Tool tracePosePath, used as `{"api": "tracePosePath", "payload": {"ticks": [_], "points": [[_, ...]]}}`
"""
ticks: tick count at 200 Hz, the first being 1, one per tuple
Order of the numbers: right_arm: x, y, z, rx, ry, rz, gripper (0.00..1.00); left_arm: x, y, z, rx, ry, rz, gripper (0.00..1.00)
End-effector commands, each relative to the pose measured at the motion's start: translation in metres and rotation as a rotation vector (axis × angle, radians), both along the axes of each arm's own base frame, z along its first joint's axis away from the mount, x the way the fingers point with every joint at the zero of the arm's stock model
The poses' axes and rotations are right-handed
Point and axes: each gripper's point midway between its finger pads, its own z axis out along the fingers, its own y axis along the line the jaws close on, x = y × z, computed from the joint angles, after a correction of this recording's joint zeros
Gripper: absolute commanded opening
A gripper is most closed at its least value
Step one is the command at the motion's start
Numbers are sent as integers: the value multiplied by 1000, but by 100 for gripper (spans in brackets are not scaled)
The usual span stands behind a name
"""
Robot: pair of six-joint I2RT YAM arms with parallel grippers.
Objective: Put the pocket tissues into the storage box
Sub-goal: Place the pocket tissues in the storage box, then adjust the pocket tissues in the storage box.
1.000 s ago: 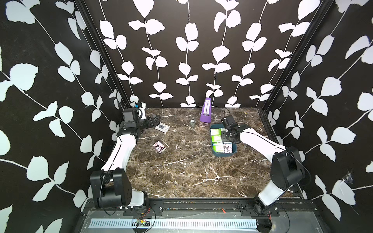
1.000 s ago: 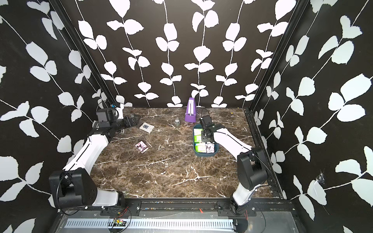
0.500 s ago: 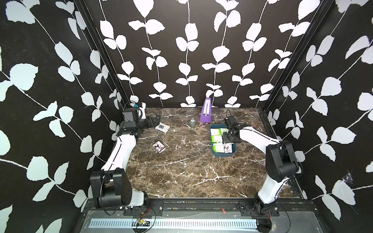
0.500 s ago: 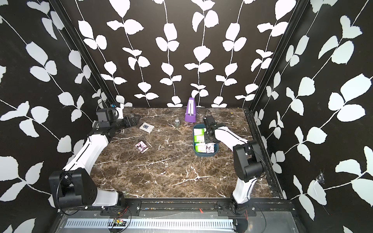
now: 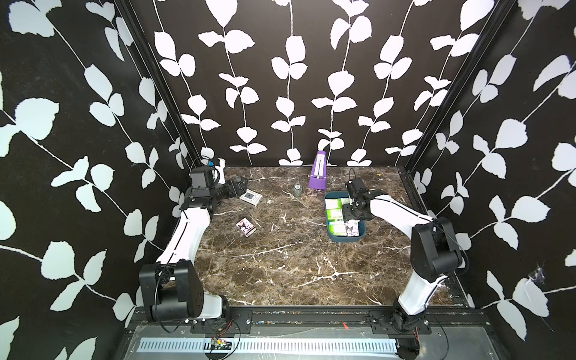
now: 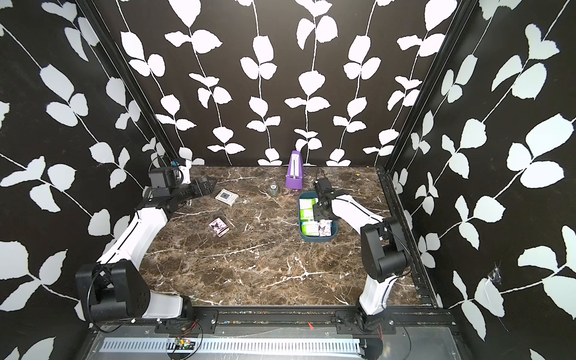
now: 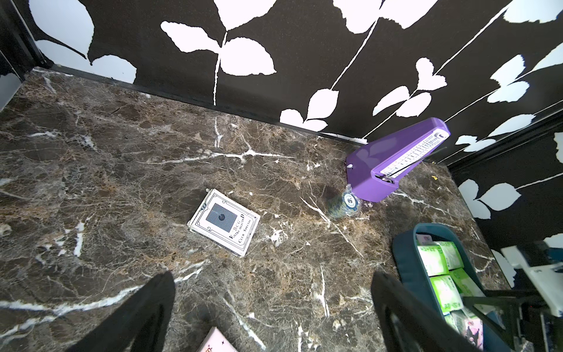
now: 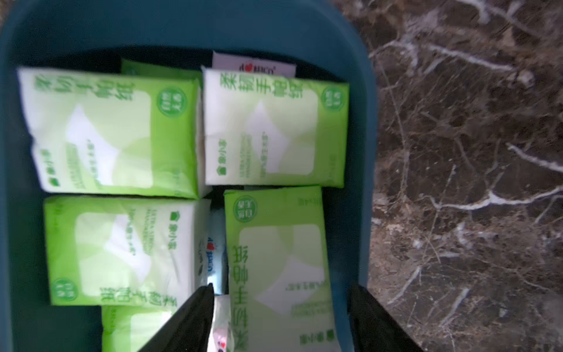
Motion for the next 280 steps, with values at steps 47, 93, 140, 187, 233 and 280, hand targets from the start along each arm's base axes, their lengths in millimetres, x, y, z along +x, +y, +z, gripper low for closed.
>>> {"api": "tracePosePath", "payload": {"ticks": [47,93,140,187,233,280], "points": [[-1,-4,43,-1,-78,14,31,-3,-1,16,16,-34,-7,99],[-19,-6,24,-3,-11,36,19,-3,-1,15,13,-33,-7,99],[-26,-4,4,-7,48,54,18,0,-2,16,1,-31,-5,99],[-14,1,-20,-28,89,83,19,2,-1,20,-5,-28,1,99],[-11,10,-34,-2,121,111,19,3,1,25,-15,-29,24,99],[1,14,26,21,-24,150,36,12,-5,32,-40,-45,36,99]]}}
